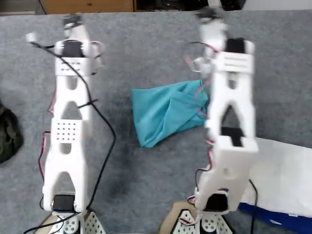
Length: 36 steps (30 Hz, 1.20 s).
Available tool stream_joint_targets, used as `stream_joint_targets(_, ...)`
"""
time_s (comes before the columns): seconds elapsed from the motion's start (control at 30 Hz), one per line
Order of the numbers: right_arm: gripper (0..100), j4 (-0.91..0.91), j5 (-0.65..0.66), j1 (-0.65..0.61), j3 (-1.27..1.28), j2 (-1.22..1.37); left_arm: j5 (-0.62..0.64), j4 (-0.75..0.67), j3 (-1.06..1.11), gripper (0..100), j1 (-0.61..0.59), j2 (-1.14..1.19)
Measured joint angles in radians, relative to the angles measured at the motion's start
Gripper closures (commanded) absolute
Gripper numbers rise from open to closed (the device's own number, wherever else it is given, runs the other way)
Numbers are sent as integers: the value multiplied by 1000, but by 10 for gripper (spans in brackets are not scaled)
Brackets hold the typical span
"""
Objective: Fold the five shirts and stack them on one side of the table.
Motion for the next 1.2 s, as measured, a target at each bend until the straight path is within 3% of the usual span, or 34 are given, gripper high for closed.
stream_joint_targets(0.2, 994, 261, 63, -178, -301, 222, 2, -98, 18, 981, -58, 152)
stream_joint_targets(0.37, 994, 350, 35, -184, -465, 388, -2, -104, 2, 981, -52, 178)
stream_joint_targets(0.57, 994, 353, 34, -187, -476, 408, -2, -104, 0, 981, -44, 178)
stream_joint_targets(0.83, 995, 353, 32, -140, -292, 374, -2, -118, 0, 981, -44, 178)
stream_joint_targets(1.2, 995, 353, 155, -11, 117, 63, -2, -129, 0, 981, -44, 178)
